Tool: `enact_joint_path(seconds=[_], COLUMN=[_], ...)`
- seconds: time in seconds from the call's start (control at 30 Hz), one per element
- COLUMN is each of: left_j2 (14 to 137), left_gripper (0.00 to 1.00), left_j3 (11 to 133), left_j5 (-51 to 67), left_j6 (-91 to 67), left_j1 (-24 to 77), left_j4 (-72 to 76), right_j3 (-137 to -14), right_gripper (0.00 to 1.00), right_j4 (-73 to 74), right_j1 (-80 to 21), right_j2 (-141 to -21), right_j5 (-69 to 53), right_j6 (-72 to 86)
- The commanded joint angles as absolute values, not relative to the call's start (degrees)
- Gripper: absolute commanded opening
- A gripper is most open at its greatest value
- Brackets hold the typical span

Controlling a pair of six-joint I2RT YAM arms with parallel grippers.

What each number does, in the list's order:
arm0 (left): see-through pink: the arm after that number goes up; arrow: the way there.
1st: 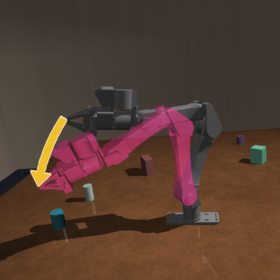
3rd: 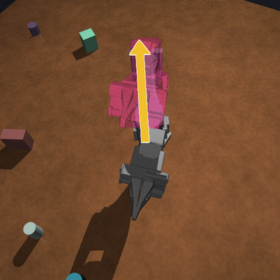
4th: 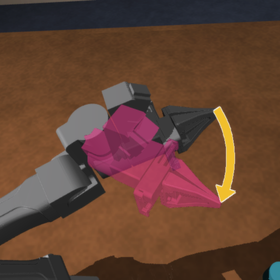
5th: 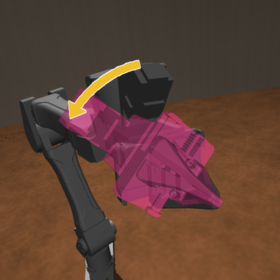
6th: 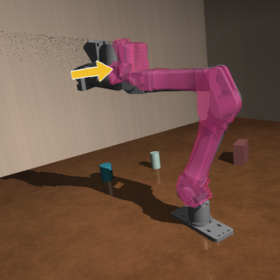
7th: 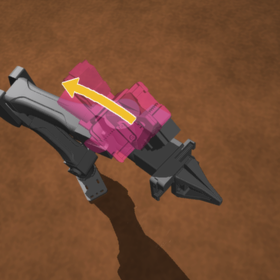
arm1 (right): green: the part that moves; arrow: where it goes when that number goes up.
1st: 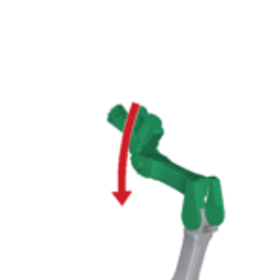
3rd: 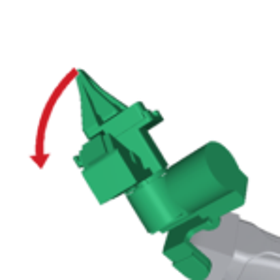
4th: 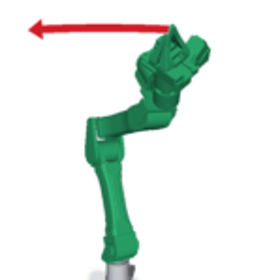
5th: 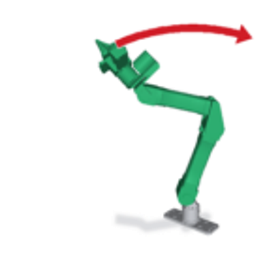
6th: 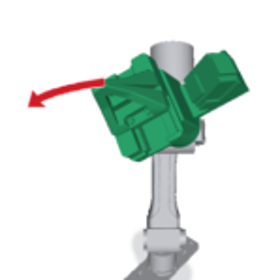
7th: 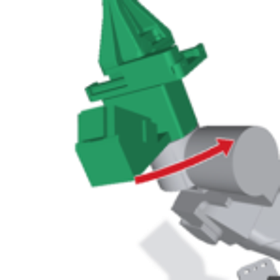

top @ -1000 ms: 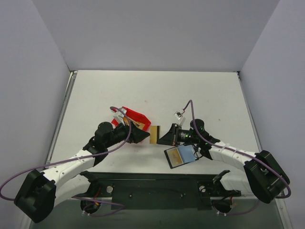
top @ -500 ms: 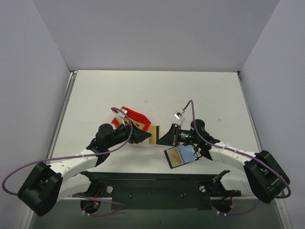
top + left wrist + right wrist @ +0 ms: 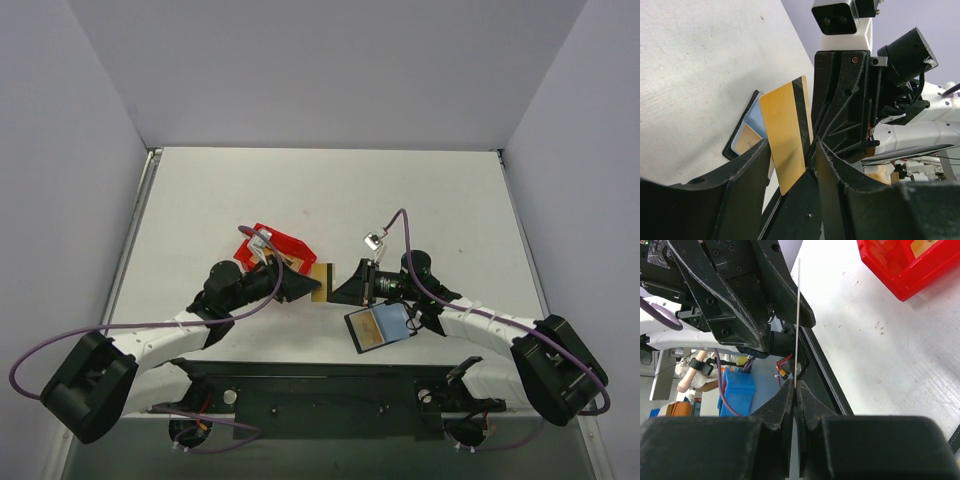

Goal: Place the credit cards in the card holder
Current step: Pick up the credit card at the corner of the board.

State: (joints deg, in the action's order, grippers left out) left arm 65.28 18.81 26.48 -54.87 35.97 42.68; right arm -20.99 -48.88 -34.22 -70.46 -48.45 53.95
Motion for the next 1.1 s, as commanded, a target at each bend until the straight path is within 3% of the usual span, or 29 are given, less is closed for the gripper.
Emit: enact_joint_path(seconds=[0.0, 0.07, 0.27, 0.47, 0.73, 1.07], left_j2=[65.7, 65.9, 66.4, 66.5, 66.5, 67.2], left_gripper=[0.48, 0.44, 0.17, 0.00, 0.00, 0.00], left_j3=[19.2, 19.2, 19.4, 19.5, 19.2, 18.7], left_j5=[28.5, 28.7, 29.1, 29.1, 28.7, 31.3], left_j6=[-55.3, -55.4, -55.5, -55.6, -57.0, -61.3], left_j1=[36.4, 36.5, 37.0, 37.1, 37.1, 37.2], left_j4=[48.2, 48.3, 48.8, 48.8, 50.2, 57.3], right_j3=[-20.8, -20.8, -20.7, -21.3, -20.8, -17.3], right_gripper=[0.00, 0.00, 0.00, 0.06, 0.27, 0.32], right_j4=[-54.5, -54.4, -53.1, -49.0, -42.8, -50.3], right_j1=[-34.6, -34.8, -34.6, -34.6, -34.2, -33.6], right_j2=[-70.8, -70.8, -70.1, -66.9, -60.4, -58.4], right_j5=[-50.4, -50.5, -49.9, -48.2, -42.7, -35.8], right_j6=[53.8, 53.8, 53.2, 50.8, 46.5, 49.9])
